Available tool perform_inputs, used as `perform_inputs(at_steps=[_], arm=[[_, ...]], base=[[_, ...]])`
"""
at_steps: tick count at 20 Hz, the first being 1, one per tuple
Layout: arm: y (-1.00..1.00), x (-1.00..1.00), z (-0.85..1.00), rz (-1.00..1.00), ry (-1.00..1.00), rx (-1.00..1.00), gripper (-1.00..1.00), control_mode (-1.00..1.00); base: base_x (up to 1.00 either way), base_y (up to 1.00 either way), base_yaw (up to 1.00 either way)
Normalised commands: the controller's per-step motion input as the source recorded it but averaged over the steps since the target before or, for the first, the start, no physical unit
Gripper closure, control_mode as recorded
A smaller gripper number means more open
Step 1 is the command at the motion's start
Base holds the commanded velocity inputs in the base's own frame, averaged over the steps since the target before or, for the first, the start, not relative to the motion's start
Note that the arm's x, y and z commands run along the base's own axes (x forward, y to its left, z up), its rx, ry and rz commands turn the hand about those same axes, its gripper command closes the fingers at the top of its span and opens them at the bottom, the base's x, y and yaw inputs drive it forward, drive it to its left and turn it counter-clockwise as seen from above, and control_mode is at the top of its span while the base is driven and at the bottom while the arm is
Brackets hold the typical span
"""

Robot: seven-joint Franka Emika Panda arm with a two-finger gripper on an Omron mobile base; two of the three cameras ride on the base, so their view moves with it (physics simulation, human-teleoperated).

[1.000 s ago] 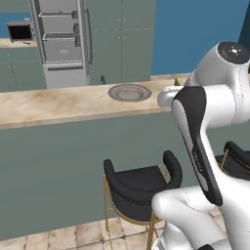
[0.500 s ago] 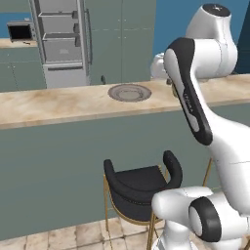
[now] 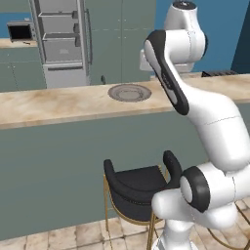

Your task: Retrieve the butter from the fridge and place it on a plate on the dining table. Then retrieve the butter knife by the fridge and place it near the plate.

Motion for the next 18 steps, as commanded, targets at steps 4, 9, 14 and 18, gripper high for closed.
perform_inputs(at_steps=[4,9,14,18], arm=[[0.00,0.74,-0.37,-0.07,0.00,0.00,1.00,-1.00],[0.00,0.72,-0.33,-0.07,0.01,0.00,1.00,-1.00],[0.00,0.66,-0.28,-0.03,0.08,0.03,1.00,-1.00],[0.00,0.60,-0.20,0.00,0.01,0.11,1.00,-1.00]], base=[[0.00,0.00,0.00],[0.00,0.00,0.00],[0.00,0.00,0.00],[0.00,0.00,0.00]])
